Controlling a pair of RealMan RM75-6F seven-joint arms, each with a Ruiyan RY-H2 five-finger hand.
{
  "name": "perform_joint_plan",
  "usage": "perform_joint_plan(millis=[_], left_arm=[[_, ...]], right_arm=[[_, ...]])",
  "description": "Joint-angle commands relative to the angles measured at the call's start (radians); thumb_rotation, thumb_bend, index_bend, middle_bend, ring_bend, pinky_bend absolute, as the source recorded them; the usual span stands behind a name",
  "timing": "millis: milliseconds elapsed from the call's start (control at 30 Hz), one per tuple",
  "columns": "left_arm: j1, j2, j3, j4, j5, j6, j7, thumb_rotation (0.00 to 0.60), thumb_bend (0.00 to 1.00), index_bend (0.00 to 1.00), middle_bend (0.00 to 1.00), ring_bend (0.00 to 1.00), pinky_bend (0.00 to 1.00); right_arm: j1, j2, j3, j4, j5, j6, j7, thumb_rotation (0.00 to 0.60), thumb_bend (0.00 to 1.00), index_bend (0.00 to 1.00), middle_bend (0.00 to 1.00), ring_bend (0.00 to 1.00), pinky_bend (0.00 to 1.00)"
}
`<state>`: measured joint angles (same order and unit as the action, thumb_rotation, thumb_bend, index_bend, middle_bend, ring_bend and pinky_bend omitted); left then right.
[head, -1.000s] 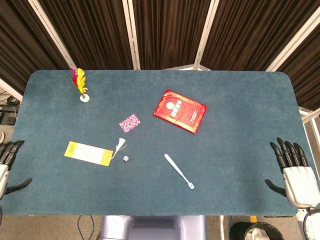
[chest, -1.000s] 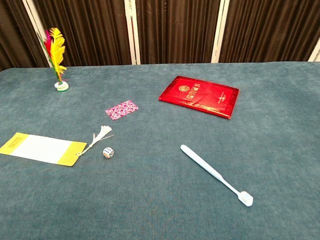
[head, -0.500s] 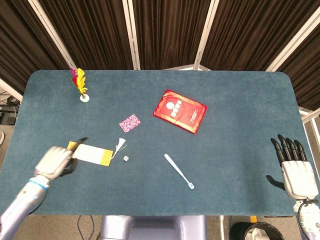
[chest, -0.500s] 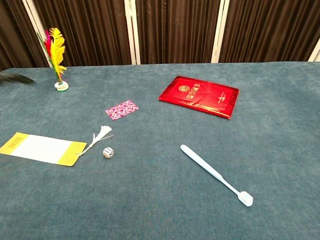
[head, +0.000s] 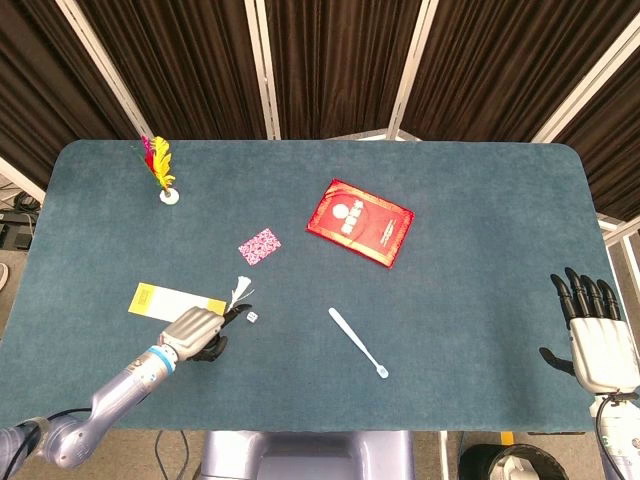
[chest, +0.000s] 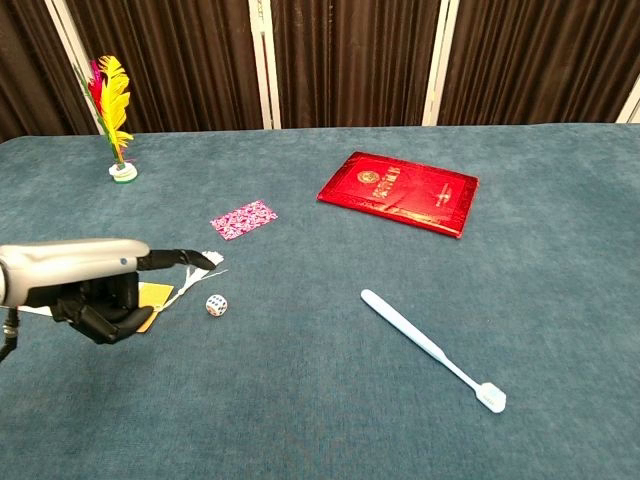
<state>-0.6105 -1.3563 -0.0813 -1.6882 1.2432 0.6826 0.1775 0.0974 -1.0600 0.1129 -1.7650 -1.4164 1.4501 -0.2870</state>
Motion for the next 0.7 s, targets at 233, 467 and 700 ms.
perform_joint_plan(millis=[233, 467, 700], left_arm=[[-0.026, -0.035, 0.027, 0.004, -0.092, 0.009, 0.079, 0.6, 0.74, 0.01, 1.0, 0.92, 1.0], [-0.041, -0.042, 0.049, -0.013, -0.153, 0.015, 0.113, 0.6, 0.74, 0.01, 1.0, 0.92, 1.0], [-0.051, -0.049, 0.065, -0.009, -0.174, 0.016, 0.112, 0.6, 0.74, 0.02, 1.0, 0.92, 1.0]], right_arm=[[0.003, 0.003, 0.0, 0.005, 0.01, -0.007, 0.013, 0.6, 0.0, 0.0, 0.0, 0.0, 0.0], [0.004, 0.004, -0.003, 0.008, 0.011, -0.008, 0.021, 0.6, 0.0, 0.0, 0.0, 0.0, 0.0], [0.003, 0.006, -0.006, 0.008, 0.006, -0.004, 0.025, 0.6, 0.0, 0.0, 0.0, 0.0, 0.0]])
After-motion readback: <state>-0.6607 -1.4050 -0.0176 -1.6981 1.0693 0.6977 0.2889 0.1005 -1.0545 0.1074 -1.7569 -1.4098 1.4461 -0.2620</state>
